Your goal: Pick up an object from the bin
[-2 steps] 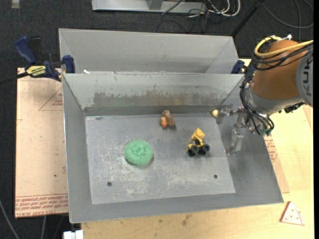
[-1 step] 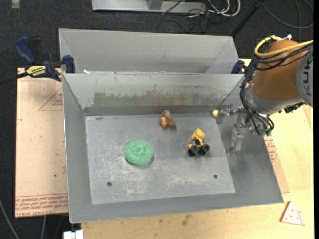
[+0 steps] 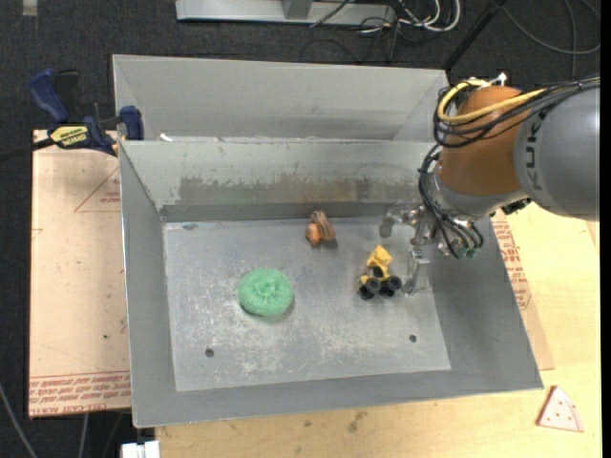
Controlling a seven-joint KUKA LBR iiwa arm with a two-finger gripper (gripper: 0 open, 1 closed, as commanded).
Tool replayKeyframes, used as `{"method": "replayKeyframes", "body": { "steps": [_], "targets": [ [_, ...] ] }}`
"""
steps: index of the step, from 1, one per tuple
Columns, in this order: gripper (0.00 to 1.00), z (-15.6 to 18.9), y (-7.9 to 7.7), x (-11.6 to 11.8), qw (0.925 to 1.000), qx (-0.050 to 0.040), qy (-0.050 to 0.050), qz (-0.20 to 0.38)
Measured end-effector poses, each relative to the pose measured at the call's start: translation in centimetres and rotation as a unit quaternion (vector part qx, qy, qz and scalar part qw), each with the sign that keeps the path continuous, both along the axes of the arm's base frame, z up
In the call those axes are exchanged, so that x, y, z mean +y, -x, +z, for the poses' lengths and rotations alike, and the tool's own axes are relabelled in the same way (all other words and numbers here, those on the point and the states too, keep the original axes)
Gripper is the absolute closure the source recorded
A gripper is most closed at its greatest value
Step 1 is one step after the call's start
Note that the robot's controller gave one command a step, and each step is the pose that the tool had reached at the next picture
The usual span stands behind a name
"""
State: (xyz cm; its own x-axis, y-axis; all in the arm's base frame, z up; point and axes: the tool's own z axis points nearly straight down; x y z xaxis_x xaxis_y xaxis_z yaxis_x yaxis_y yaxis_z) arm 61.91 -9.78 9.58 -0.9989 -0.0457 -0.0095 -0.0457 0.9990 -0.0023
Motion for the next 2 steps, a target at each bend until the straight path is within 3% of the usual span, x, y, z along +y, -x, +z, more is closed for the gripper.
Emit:
{"method": "replayKeyframes", "body": {
  "steps": [1,2],
  "targets": [
    [0.0,-2.68,0.61,2.86,1.0,0.0057,-0.002,-0.007],
    [1.0,-2.44,0.63,2.88,0.9985,0.0038,-0.002,-0.055]
  ]
}}
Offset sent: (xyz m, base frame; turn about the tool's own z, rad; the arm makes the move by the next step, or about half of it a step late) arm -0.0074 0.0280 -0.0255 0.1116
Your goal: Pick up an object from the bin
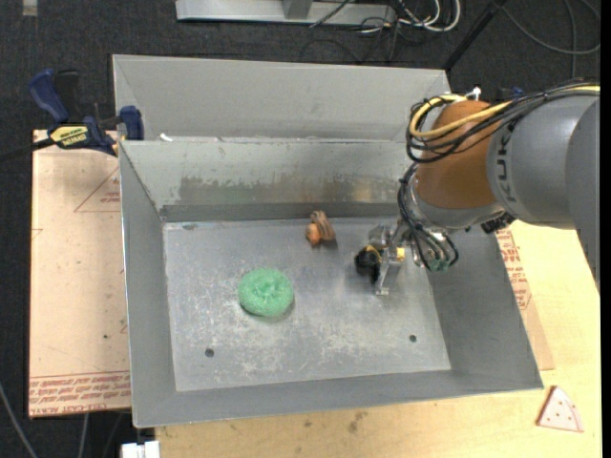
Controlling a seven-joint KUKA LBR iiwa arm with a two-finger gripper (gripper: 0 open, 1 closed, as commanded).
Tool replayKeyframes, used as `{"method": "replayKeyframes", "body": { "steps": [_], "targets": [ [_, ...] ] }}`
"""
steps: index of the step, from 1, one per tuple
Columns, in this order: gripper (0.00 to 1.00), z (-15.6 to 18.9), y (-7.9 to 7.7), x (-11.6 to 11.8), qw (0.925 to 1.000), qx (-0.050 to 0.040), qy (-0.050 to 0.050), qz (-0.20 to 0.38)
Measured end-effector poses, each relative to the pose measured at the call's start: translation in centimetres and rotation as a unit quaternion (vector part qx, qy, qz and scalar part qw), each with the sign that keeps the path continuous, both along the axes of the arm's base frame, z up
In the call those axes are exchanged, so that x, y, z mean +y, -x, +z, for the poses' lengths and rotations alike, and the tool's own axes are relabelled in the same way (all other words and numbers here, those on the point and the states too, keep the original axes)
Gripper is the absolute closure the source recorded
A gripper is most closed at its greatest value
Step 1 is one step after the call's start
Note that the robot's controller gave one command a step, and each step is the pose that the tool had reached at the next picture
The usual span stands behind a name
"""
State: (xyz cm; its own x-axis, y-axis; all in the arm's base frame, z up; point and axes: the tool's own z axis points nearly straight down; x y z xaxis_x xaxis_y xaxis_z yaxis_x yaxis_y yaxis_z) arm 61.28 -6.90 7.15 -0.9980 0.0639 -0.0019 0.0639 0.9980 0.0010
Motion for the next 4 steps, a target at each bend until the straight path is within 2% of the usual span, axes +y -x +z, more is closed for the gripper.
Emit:
{"method": "replayKeyframes", "body": {
  "steps": [1,2,3,4],
  "targets": [
    [1.0,0.0,0.0,0.0,1.0,0.0,0.0,0.0],
    [1.0,7.1,-2.4,1.0,1.0,-0.0009,0.0,-0.004],
    [1.0,7.1,-2.4,1.0,1.0,-0.0008,0.0,-0.004],
    [1.0,11.3,-1.8,0.5,1.0,0.0036,0.0,-0.002]
  ]
}}
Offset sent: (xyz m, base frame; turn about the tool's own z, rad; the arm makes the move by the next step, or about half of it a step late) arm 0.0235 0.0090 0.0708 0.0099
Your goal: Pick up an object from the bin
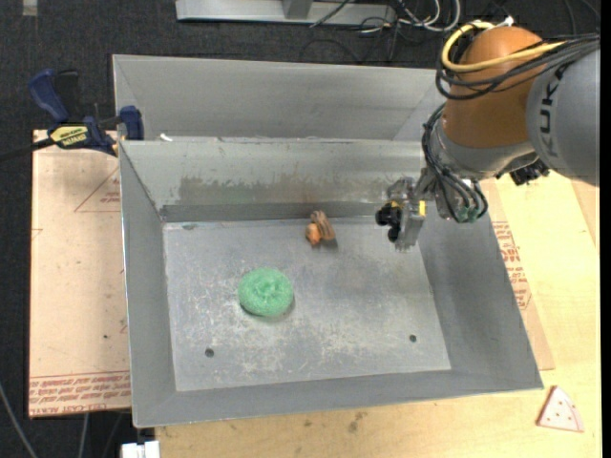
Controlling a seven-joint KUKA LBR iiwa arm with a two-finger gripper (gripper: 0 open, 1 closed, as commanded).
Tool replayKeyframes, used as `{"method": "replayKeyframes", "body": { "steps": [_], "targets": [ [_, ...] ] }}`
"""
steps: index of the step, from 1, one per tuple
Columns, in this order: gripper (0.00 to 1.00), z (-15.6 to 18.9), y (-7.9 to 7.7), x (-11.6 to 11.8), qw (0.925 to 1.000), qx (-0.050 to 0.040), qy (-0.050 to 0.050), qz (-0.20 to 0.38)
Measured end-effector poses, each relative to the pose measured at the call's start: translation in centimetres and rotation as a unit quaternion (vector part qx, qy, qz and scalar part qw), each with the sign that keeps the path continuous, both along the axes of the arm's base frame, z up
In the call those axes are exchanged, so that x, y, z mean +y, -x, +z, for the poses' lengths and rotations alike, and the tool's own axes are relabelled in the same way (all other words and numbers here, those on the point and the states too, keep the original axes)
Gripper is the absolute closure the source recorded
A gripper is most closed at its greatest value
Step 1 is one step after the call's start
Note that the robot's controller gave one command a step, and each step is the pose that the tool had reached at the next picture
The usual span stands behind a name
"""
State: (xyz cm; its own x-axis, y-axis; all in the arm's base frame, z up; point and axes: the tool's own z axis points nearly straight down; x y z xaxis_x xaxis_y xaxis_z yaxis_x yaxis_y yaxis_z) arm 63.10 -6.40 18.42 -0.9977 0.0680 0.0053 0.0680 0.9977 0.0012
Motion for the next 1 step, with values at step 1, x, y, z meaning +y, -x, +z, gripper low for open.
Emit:
{"method": "replayKeyframes", "body": {
  "steps": [1],
  "targets": [
    [1.0,-6.74,-1.54,0.59,0.9977,-0.0035,0.0,0.068]
  ]
}}
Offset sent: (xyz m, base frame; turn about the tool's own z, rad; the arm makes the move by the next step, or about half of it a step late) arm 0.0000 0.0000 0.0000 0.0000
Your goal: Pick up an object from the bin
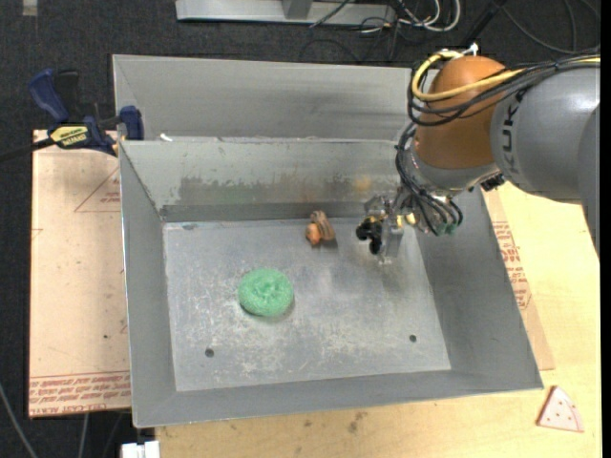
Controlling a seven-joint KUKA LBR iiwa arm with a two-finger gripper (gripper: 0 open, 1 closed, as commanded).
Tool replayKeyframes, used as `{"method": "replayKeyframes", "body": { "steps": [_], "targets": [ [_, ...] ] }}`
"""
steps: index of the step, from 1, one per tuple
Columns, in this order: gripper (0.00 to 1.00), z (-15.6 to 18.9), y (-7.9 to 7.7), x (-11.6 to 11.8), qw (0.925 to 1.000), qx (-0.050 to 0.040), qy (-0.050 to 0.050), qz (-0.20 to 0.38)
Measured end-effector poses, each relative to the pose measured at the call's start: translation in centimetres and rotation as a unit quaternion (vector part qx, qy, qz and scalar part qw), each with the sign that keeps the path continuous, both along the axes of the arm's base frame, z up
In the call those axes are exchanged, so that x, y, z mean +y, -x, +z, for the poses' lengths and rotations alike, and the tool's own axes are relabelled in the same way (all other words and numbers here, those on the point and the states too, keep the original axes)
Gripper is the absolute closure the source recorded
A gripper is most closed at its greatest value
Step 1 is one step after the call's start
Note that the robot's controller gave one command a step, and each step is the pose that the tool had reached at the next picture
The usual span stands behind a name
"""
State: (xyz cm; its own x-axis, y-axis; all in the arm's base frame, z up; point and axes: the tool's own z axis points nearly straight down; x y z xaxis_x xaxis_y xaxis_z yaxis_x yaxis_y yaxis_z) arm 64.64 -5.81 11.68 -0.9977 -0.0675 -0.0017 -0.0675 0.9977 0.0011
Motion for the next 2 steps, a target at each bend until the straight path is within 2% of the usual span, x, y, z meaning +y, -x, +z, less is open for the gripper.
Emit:
{"method": "replayKeyframes", "body": {
  "steps": [1,2],
  "targets": [
    [1.0,0.0,0.0,0.0,1.0,-0.0003,0.0,0.0],
    [1.0,5.5,0.5,0.2,1.0,0.0022,0.0,0.004]
  ]
}}
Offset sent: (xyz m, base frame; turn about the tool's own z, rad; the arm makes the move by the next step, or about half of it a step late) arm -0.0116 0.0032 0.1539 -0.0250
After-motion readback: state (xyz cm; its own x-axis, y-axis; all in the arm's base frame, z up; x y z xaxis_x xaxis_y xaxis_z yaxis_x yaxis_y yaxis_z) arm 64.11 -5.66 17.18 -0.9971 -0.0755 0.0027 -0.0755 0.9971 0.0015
